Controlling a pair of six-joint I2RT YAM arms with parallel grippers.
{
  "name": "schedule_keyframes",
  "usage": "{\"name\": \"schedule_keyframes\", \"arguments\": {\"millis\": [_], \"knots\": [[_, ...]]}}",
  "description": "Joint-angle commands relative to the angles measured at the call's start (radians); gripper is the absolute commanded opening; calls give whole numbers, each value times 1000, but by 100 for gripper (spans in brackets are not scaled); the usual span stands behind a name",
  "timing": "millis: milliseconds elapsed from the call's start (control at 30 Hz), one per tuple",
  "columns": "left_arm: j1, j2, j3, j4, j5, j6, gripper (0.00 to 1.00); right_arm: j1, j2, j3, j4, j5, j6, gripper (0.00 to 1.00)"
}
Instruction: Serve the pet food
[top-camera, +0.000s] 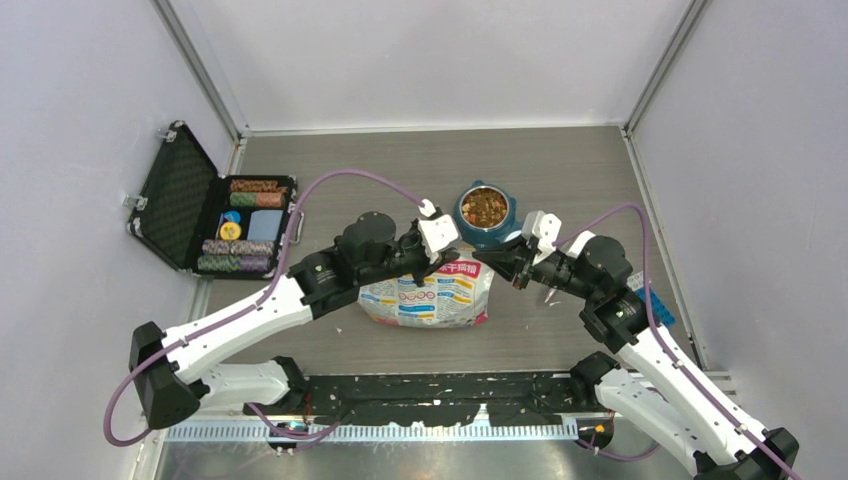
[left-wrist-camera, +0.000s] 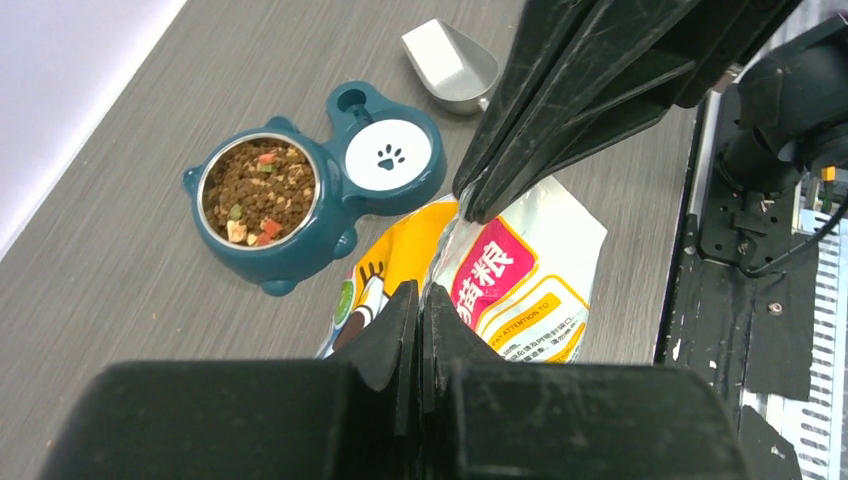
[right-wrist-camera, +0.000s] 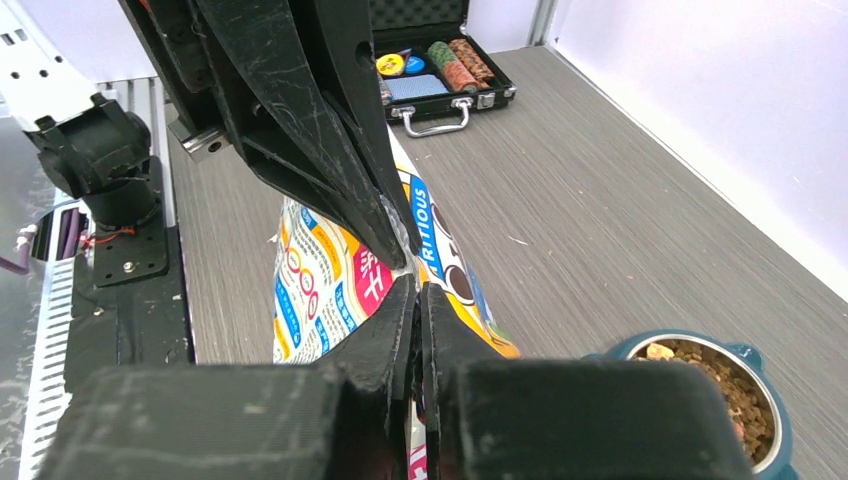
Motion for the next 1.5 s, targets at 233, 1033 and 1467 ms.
{"name": "schedule_keyframes", "arguments": {"millis": [233,1033,1467], "knots": [[196,-175,-74,-176,-612,14,0,-50,-48,46,-48,252,-34,5],[209,-300,-110,-86,-50,22,0,-52,5,33,133,-63,53,85],[160,-204,17,-128,223,47,0,-5,364,217,217,-323,-41,95]]}}
